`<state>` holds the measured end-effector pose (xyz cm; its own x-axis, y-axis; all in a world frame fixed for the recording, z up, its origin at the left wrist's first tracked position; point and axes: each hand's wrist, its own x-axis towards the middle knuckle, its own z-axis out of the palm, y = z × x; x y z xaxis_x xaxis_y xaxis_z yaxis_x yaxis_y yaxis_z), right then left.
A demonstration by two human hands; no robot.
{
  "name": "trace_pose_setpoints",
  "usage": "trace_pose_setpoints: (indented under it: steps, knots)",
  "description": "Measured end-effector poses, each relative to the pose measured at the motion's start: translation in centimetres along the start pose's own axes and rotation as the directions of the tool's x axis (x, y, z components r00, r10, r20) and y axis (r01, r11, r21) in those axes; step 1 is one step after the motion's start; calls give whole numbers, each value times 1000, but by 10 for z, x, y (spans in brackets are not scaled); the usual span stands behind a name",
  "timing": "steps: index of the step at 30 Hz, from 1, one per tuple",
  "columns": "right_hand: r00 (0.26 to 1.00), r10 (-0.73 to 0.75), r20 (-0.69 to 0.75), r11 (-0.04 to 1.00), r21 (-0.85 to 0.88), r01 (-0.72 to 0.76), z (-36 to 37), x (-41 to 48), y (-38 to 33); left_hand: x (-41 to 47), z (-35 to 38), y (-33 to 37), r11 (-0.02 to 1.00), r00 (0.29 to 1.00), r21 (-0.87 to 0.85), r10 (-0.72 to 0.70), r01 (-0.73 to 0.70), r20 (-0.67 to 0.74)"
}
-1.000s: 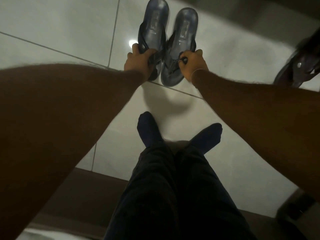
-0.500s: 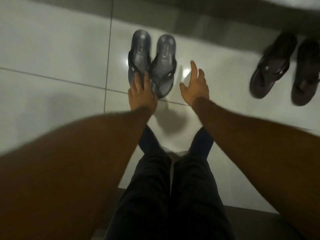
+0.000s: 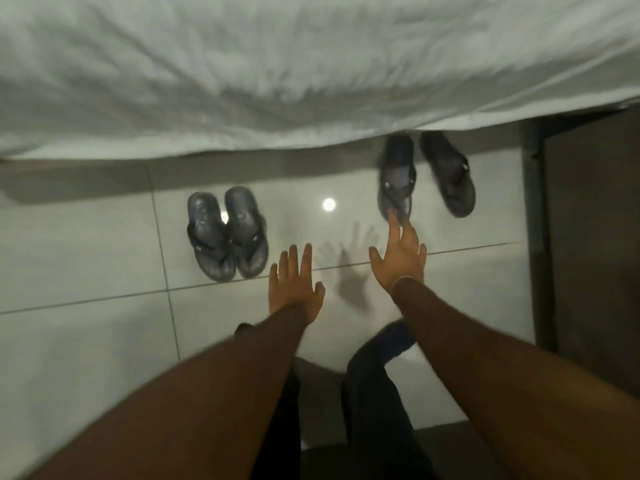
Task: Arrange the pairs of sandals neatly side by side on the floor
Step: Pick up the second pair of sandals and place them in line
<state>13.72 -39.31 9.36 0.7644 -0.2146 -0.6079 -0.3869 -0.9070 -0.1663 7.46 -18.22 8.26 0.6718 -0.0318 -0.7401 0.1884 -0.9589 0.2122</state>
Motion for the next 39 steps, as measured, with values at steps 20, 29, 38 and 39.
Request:
trace_pose_setpoints:
  steps: [20,29,38,39]
  knots:
    - [993,115,-2,993,-4,-115,-154,70,158,13,-44,145,999,991,35,8,-13,130]
    - [985,103,139,988,100,-118,-117,212,207,128,1,191,1000,993,5,-11,11,114]
    - [966,-78,245,997,14,77,-55,347,249,290,33,235,989,997,-137,-58,50,-54]
    - [959,-96,266,995,-4,100,-52,350,256,296,38,236,989,995,-140,-68,57,-73]
